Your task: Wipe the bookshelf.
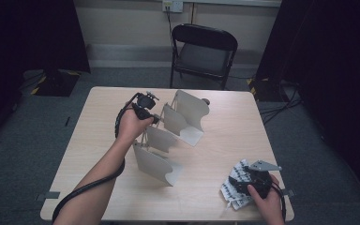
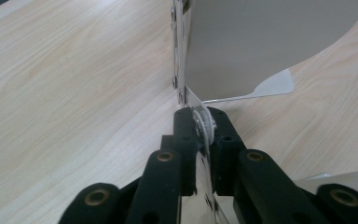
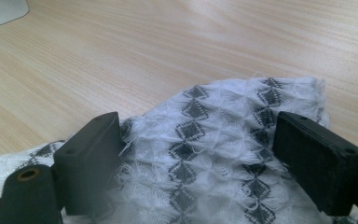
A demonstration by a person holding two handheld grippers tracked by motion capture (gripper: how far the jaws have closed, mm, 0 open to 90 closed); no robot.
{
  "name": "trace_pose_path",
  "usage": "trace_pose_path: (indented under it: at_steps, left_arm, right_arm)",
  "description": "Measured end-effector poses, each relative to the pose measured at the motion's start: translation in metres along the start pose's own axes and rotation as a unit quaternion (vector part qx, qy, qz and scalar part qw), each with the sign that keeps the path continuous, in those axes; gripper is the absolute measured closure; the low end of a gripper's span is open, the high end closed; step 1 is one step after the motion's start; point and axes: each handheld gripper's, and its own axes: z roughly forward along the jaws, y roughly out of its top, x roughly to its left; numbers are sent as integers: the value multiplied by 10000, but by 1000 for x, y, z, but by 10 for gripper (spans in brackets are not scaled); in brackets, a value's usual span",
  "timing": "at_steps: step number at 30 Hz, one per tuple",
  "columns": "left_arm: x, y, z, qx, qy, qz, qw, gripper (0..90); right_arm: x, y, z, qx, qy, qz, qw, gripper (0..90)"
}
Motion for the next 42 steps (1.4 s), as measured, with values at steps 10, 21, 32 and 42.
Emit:
trace_pose_path:
  at_steps: [10, 21, 32, 42]
  left_arm:
    - [1, -12, -4, -219, 39, -287, 9993, 581]
    - [-1, -10, -8, -113, 151, -238, 9995, 526]
    - [-1, -5, -5, 14, 46, -269, 9996, 502]
    - [-2, -4, 5, 31, -11, -306, 9995, 465]
  right_arm:
    - [0, 0, 0, 0, -1, 1, 10000, 148]
    - [0, 0, 0, 3, -9, 2, 10000, 148]
    - [0, 0, 0, 1, -3, 5, 10000, 148]
    - [0, 0, 0, 0, 2, 8, 10000, 148]
